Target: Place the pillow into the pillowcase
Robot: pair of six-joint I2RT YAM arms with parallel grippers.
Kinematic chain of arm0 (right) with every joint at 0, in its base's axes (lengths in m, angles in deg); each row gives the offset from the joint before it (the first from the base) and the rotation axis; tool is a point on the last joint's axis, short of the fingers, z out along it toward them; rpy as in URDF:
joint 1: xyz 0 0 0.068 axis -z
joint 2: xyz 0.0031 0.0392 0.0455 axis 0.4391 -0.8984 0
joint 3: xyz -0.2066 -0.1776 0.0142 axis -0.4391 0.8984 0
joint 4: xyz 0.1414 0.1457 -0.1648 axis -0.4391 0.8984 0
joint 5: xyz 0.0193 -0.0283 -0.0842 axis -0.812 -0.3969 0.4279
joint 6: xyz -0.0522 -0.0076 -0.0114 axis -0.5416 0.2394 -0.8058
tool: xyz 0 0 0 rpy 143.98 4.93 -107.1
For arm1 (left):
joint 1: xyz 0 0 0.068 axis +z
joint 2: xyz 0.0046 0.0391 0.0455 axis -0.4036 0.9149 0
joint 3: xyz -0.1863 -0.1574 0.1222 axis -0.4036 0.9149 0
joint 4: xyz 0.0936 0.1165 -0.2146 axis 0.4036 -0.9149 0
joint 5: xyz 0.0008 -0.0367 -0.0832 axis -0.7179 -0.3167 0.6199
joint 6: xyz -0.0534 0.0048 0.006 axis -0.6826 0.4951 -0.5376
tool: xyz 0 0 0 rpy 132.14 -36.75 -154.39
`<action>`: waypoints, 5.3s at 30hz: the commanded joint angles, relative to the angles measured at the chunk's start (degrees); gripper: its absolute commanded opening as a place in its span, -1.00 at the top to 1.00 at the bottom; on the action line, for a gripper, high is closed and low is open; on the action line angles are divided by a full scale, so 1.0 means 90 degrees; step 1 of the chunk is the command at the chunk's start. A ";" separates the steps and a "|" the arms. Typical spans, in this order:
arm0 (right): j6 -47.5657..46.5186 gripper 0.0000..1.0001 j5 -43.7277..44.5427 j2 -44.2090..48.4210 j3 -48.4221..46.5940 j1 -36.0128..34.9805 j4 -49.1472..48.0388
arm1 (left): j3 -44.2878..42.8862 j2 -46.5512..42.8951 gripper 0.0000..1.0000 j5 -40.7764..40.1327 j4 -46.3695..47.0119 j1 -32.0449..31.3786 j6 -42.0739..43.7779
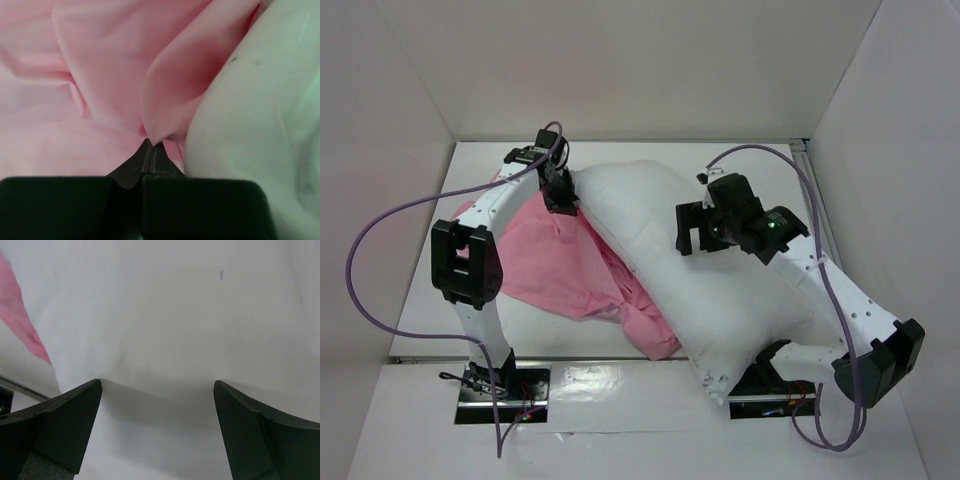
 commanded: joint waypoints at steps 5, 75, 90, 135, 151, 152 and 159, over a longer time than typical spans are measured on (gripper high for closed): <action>0.0623 -0.84 -0.0483 0.0301 -0.0285 -0.0724 0.1954 | 0.0028 -0.0089 1.00 0.0366 0.0266 0.0086 -0.0088; -0.0196 1.00 0.1061 -0.0531 -0.2844 0.0779 0.0188 | -0.0624 0.0213 1.00 0.0737 0.0208 0.0770 0.0274; 0.0271 -0.33 -0.0876 -0.0031 -0.0127 -0.0987 0.0452 | -0.1721 0.0370 1.00 0.1382 -0.0184 0.0838 0.0586; -0.0382 1.00 -0.1264 -0.0140 -0.1663 -0.1223 0.1039 | -0.0890 -0.0734 1.00 0.1314 -0.0184 0.0457 0.1055; -0.0861 1.00 -0.1255 -0.1154 -0.1592 -0.1223 0.0571 | -0.0295 -0.1642 1.00 0.1733 -0.0184 0.0457 0.1299; -0.0948 1.00 -0.1255 -0.1319 -0.1593 -0.1223 0.0512 | -0.0294 -0.1729 1.00 0.1733 -0.0184 0.0399 0.1367; -0.1300 1.00 -0.1325 -0.1926 -0.2178 -0.1223 0.0249 | -0.0011 -0.1847 1.00 0.1812 -0.0184 0.0252 0.1562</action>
